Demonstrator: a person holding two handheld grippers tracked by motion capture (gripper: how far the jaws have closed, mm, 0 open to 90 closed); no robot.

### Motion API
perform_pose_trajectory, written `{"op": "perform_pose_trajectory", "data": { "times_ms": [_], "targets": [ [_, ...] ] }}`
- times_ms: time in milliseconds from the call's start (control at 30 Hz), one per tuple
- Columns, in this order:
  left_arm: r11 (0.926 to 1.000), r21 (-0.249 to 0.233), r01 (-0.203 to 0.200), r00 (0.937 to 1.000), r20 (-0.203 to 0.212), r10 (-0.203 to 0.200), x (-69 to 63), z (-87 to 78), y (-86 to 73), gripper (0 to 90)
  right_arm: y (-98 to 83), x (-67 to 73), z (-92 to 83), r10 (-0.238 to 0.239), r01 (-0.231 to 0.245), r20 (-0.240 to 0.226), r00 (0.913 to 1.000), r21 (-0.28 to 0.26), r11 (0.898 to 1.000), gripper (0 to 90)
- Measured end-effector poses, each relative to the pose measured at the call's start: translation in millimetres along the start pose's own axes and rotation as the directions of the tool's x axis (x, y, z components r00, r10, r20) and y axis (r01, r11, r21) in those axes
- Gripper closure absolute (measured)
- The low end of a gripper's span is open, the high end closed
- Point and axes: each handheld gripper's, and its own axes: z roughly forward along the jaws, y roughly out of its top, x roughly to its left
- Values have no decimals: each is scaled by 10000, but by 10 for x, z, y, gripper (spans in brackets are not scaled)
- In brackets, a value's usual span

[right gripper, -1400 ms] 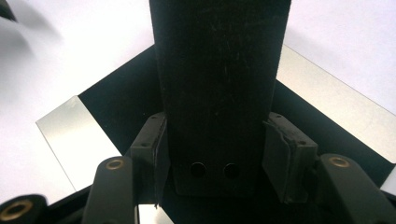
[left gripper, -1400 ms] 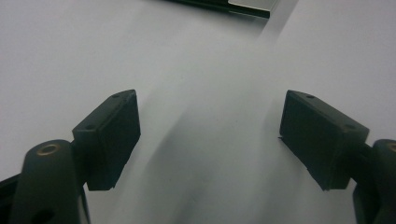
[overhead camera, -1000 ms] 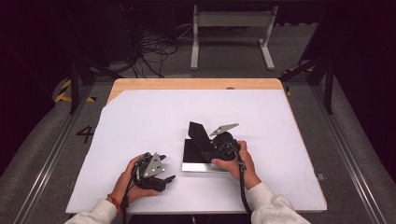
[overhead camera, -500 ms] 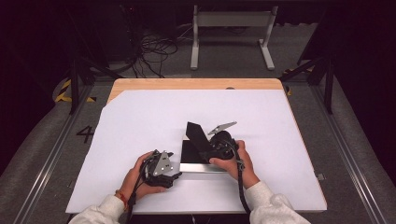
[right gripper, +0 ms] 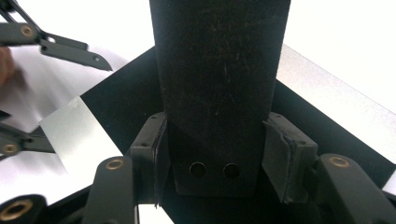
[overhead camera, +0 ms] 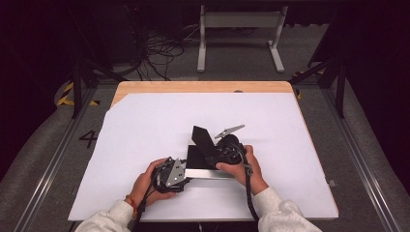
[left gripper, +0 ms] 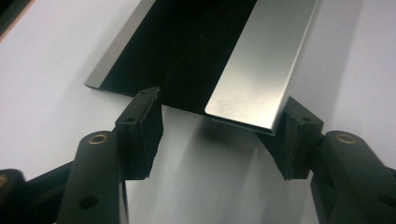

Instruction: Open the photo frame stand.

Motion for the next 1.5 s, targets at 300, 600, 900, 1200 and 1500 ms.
{"op": "perform_pose_trajectory", "data": {
  "times_ms": [300,600,900,1200,1500],
  "targets": [
    [9990,-55,-448,9988,-207,447,-16,23,27,428,24,-6,-16,86,-85,-48,10000,211,9997,464],
    [9960,-197,-871,9960,-200,867,16,50,30,437,43,-33,-17,162,-161,-22,9999,349,9993,463],
    [9926,-598,-1057,9942,-247,1044,2,-26,58,463,51,-61,-65,304,-288,-390,9988,417,9987,464],
    [9889,-1037,-1065,9941,-308,1038,8,-59,64,489,56,-70,-101,550,-533,-566,9969,314,9981,464],
    [9871,-869,-1346,9898,-588,1298,-5,-10,71,478,60,-62,-80,660,-643,-588,9961,307,9975,466]
  ]
}}
